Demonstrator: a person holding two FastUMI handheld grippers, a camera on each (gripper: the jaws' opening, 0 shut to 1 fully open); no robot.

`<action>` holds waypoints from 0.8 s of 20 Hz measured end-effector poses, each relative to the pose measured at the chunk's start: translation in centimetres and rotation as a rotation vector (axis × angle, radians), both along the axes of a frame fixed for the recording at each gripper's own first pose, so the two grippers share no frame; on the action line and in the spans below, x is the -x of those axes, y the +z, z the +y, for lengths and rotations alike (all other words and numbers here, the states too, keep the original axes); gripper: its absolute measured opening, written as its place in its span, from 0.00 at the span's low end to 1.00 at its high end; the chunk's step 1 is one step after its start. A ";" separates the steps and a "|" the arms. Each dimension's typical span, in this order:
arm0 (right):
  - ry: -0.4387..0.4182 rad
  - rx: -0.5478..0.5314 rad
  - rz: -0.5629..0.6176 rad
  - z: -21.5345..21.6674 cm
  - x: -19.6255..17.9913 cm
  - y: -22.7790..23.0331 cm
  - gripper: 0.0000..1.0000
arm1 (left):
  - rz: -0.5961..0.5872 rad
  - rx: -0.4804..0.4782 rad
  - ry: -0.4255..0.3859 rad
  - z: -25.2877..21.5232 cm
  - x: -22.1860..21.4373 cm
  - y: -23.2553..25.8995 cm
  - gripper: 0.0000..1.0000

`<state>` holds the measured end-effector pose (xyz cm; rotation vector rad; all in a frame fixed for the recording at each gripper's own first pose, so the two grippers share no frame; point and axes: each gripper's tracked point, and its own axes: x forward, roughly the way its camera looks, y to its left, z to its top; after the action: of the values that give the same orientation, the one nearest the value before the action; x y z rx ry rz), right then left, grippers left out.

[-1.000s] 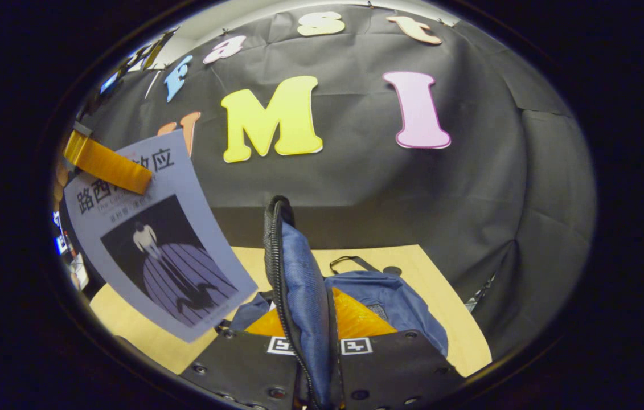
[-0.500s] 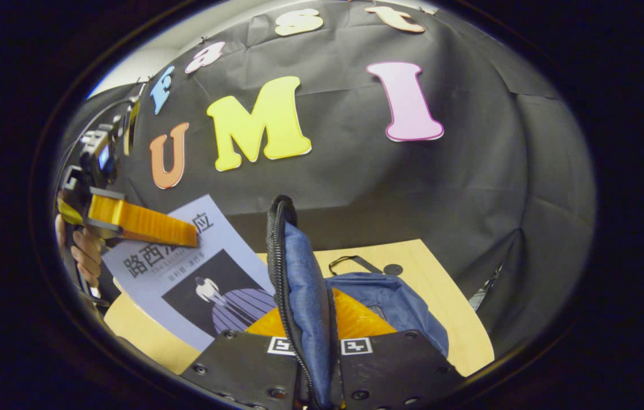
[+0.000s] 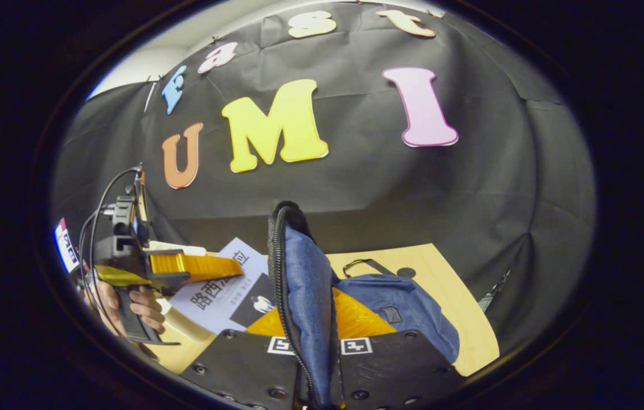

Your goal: Open the schoolbag, grab two books from the bookshelf and put them into the schoolbag.

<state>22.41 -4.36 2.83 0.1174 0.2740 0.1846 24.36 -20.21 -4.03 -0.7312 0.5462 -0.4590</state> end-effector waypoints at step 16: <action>0.025 -0.014 -0.021 2.8 -0.3 0.6 0.09 | -0.007 0.165 0.070 -6.0 -0.1 -7.1 0.45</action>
<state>22.67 -1.58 3.46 0.1256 0.2529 0.2126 24.44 -26.24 -11.16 -0.9036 0.4787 -0.4446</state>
